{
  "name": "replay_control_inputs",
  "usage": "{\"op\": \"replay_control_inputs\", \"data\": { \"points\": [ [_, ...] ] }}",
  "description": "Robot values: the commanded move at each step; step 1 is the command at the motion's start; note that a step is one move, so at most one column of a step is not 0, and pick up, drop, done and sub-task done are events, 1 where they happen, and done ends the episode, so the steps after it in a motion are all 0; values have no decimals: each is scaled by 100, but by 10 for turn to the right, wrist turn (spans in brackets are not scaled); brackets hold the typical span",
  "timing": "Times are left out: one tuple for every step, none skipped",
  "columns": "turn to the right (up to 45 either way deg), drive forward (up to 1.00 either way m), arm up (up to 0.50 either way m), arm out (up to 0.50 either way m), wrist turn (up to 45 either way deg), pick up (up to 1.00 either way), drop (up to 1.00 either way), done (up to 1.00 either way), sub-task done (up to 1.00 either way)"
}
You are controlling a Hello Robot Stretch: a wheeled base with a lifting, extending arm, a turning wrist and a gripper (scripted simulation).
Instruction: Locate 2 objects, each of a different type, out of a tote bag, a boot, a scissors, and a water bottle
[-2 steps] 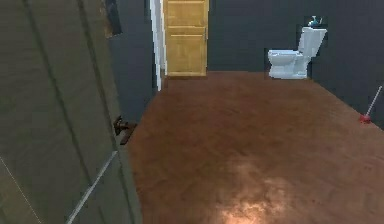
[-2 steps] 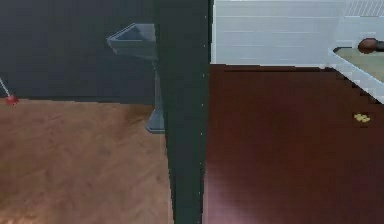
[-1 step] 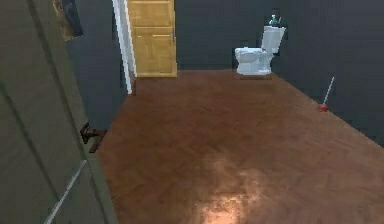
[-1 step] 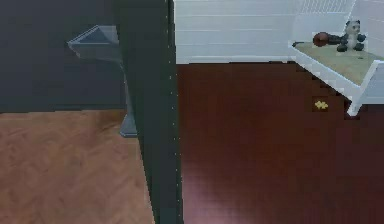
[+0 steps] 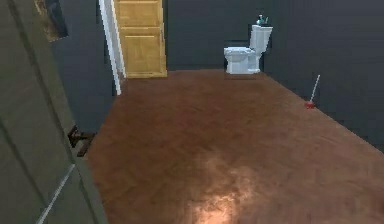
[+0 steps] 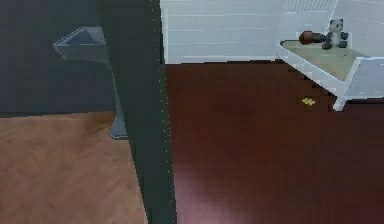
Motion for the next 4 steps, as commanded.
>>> {"op": "replay_control_inputs", "data": {
  "points": [
    [0, 100, 0, 0, 0, 0, 0, 0, 0],
    [0, 20, 0, 0, 0, 0, 0, 0, 0],
    [-180, 0, 0, 0, 0, 0, 0, 0, 0],
    [0, 100, 0, 0, 0, 0, 0, 0, 0]
  ]
}}
